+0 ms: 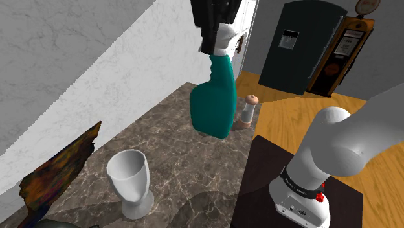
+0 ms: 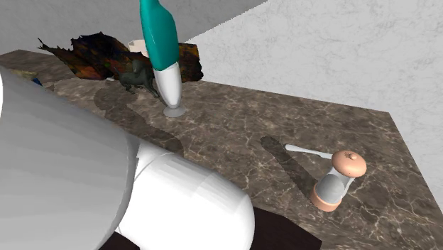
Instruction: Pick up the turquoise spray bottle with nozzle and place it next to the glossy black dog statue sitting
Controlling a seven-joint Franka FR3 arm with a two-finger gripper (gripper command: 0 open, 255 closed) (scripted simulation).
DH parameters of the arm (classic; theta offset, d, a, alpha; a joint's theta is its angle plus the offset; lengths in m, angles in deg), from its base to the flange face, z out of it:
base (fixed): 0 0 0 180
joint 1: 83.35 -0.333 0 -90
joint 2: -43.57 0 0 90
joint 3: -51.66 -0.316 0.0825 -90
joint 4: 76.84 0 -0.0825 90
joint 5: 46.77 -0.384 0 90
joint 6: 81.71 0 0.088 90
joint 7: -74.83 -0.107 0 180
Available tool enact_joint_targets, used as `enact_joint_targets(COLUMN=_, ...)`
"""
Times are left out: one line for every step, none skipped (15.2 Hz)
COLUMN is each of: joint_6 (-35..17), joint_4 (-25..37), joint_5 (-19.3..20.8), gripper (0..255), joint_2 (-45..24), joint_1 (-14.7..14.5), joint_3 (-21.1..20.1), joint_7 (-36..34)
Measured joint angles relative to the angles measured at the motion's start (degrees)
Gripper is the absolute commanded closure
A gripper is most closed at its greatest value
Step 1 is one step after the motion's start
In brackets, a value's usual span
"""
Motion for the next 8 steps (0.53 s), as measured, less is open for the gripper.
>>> enact_joint_targets(joint_6=-0.6, joint_4=0.6, joint_5=-0.1, gripper=255, joint_2=-1.1, joint_1=0.0, joint_3=-1.4, joint_7=-1.4)
enact_joint_targets(joint_6=-0.9, joint_4=2.5, joint_5=0.1, gripper=255, joint_2=-3.2, joint_1=0.3, joint_3=-3.0, joint_7=-2.9)
enact_joint_targets(joint_6=-1.1, joint_4=3.6, joint_5=0.3, gripper=255, joint_2=-4.5, joint_1=0.3, joint_3=-4.3, joint_7=-4.2)
enact_joint_targets(joint_6=-1.7, joint_4=4.2, joint_5=0.3, gripper=255, joint_2=-5.6, joint_1=0.3, joint_3=-5.8, joint_7=-5.8)
enact_joint_targets(joint_6=-2.3, joint_4=5.6, joint_5=0.8, gripper=255, joint_2=-7.6, joint_1=0.5, joint_3=-7.4, joint_7=-7.3)
enact_joint_targets(joint_6=-2.8, joint_4=6.4, joint_5=1.2, gripper=255, joint_2=-8.9, joint_1=0.5, joint_3=-8.7, joint_7=-8.6)
enact_joint_targets(joint_6=-2.8, joint_4=8.3, joint_5=1.9, gripper=255, joint_2=-11.0, joint_1=0.6, joint_3=-10.6, joint_7=-10.5)
enact_joint_targets(joint_6=-2.8, joint_4=10.8, joint_5=3.0, gripper=255, joint_2=-13.6, joint_1=0.6, joint_3=-12.9, joint_7=-12.8)
